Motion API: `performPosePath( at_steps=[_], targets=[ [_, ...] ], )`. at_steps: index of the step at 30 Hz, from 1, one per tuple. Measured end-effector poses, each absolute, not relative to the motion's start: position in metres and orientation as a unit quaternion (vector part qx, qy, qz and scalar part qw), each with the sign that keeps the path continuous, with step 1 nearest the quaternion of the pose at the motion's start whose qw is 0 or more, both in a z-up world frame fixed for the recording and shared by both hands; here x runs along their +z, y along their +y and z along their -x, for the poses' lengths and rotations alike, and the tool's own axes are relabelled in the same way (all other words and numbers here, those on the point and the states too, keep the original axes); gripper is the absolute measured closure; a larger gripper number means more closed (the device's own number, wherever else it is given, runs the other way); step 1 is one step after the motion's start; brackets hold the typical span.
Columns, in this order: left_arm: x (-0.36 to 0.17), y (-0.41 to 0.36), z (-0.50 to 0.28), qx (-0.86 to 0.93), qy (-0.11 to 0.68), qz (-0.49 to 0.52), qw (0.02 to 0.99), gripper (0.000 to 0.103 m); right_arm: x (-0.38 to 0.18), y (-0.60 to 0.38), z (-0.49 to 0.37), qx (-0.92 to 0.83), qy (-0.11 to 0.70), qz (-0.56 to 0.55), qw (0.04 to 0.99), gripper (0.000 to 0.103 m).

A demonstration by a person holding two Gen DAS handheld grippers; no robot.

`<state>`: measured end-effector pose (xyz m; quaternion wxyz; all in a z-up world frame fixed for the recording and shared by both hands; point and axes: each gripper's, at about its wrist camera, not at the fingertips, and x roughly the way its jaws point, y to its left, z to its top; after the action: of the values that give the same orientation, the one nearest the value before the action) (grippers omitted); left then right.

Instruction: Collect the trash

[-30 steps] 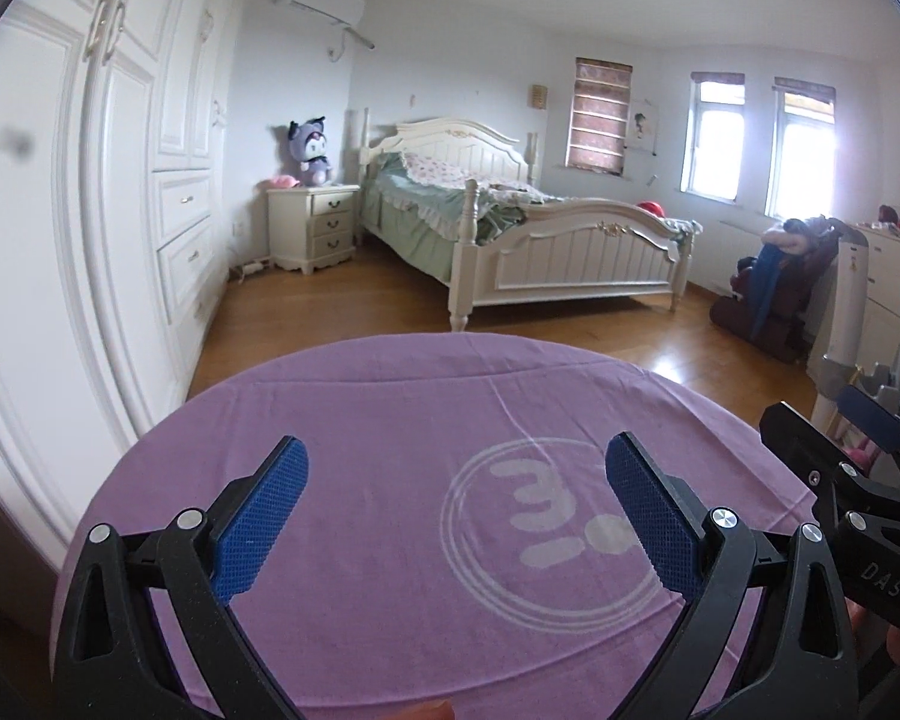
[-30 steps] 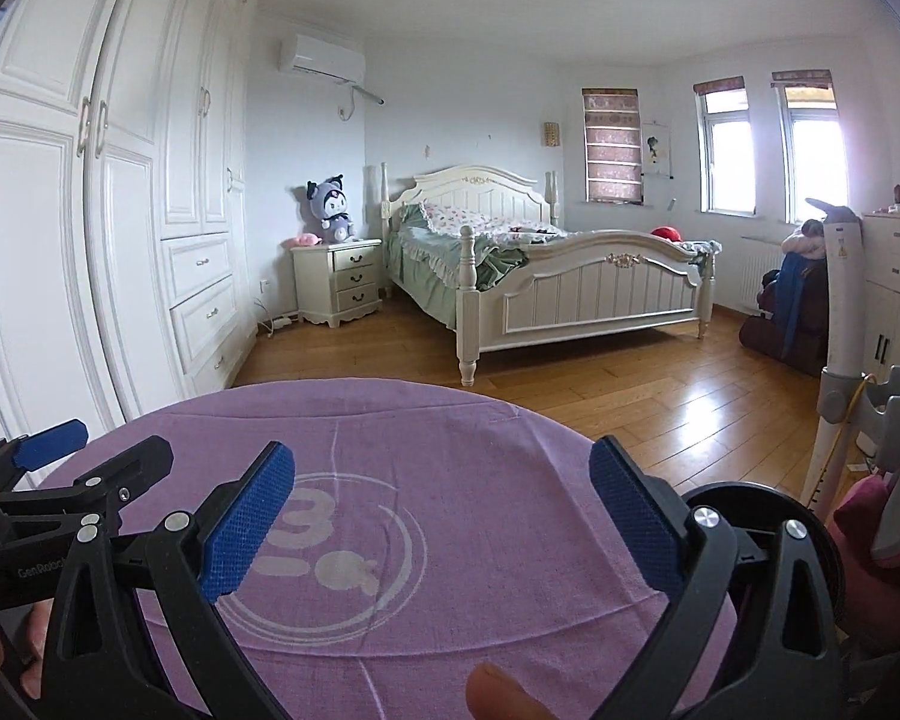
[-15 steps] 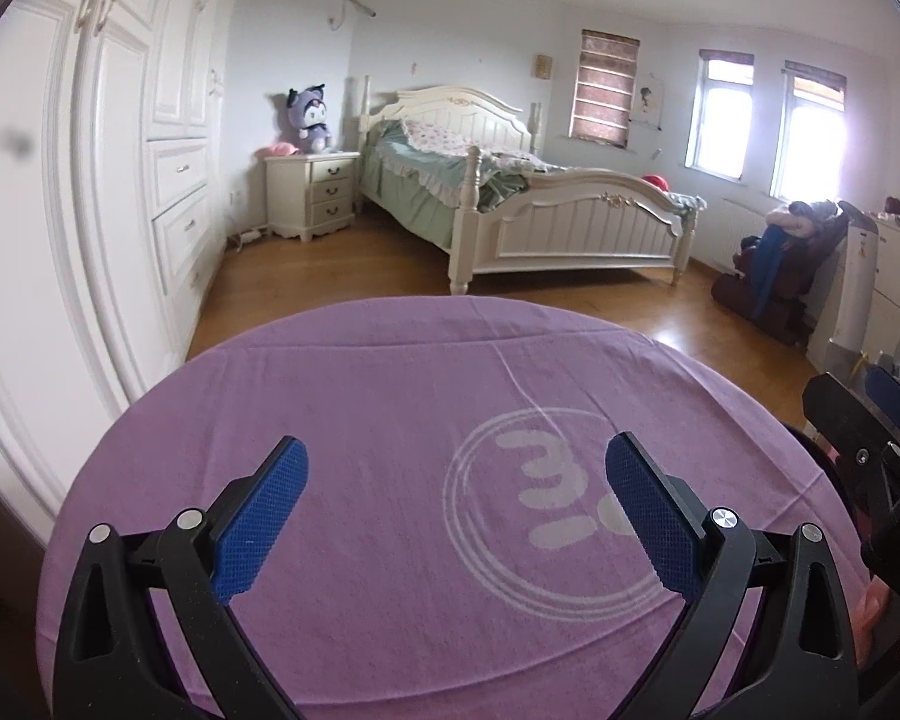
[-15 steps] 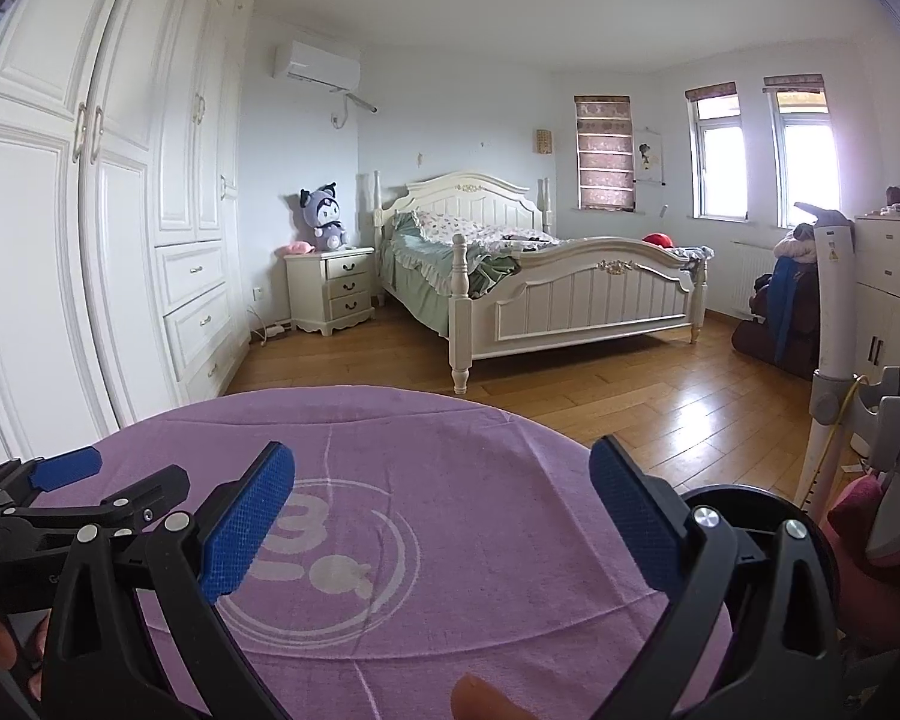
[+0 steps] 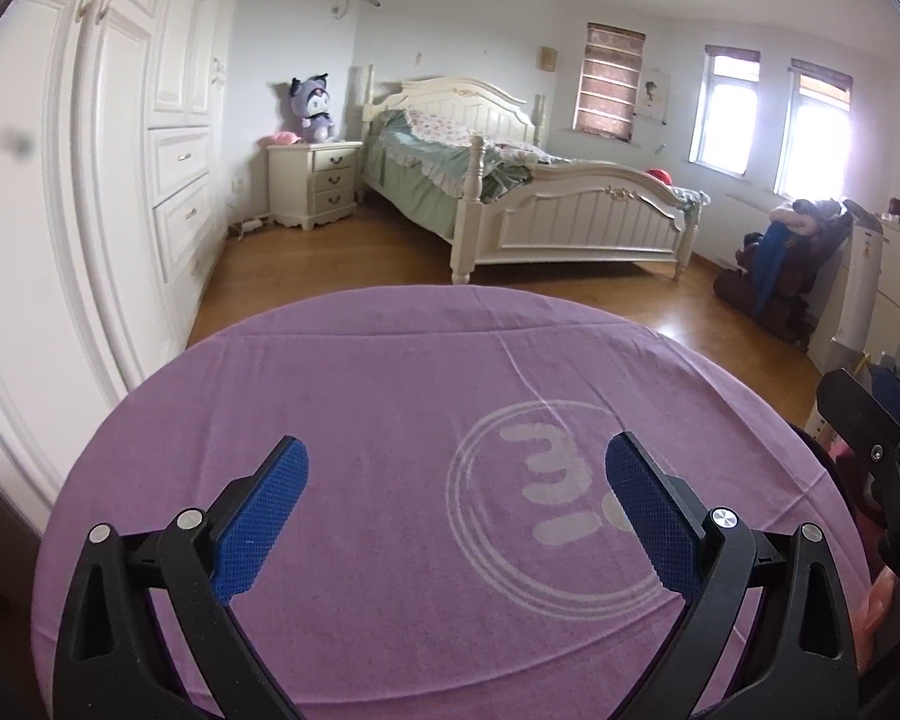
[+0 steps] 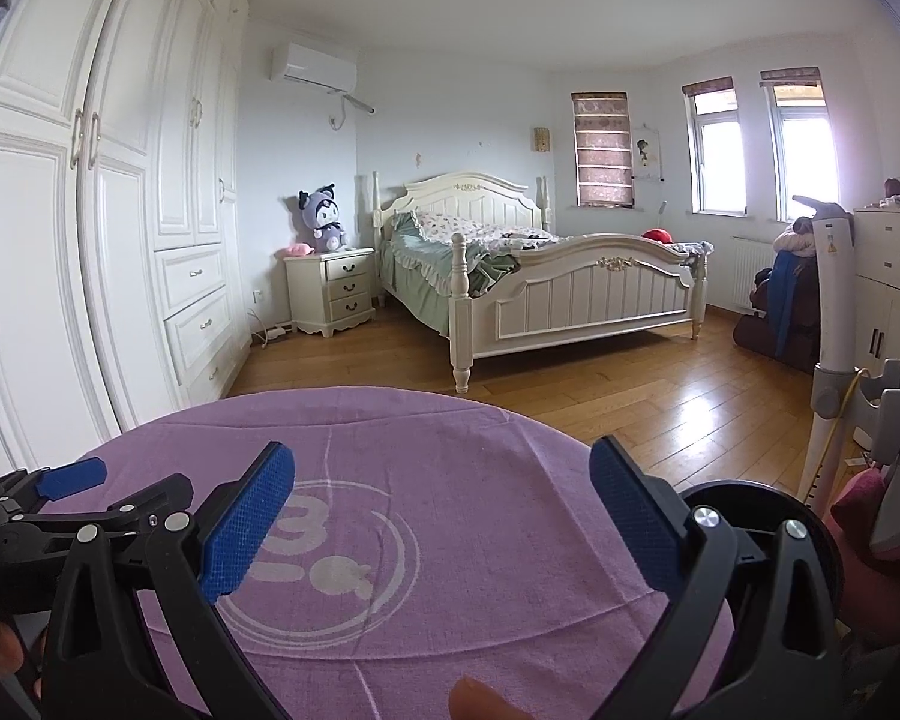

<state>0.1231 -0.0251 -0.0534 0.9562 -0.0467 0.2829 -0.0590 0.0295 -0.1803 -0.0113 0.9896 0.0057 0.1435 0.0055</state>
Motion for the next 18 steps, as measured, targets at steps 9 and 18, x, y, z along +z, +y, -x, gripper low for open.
performPosePath(
  at_steps=[9, 18],
  targets=[
    [-0.0533, -0.0281, -0.1216, -0.058, 0.283, 0.046, 0.956, 0.005, -0.0106, -0.1797, -0.0302, 0.005, 0.144, -0.004, 0.99, 0.005],
    [-0.0555, -0.0287, -0.1226, -0.056, 0.286, 0.045, 0.956, 0.005, -0.0105, -0.1799, -0.0316, 0.006, 0.144, -0.006, 0.989, 0.005]
  ],
)
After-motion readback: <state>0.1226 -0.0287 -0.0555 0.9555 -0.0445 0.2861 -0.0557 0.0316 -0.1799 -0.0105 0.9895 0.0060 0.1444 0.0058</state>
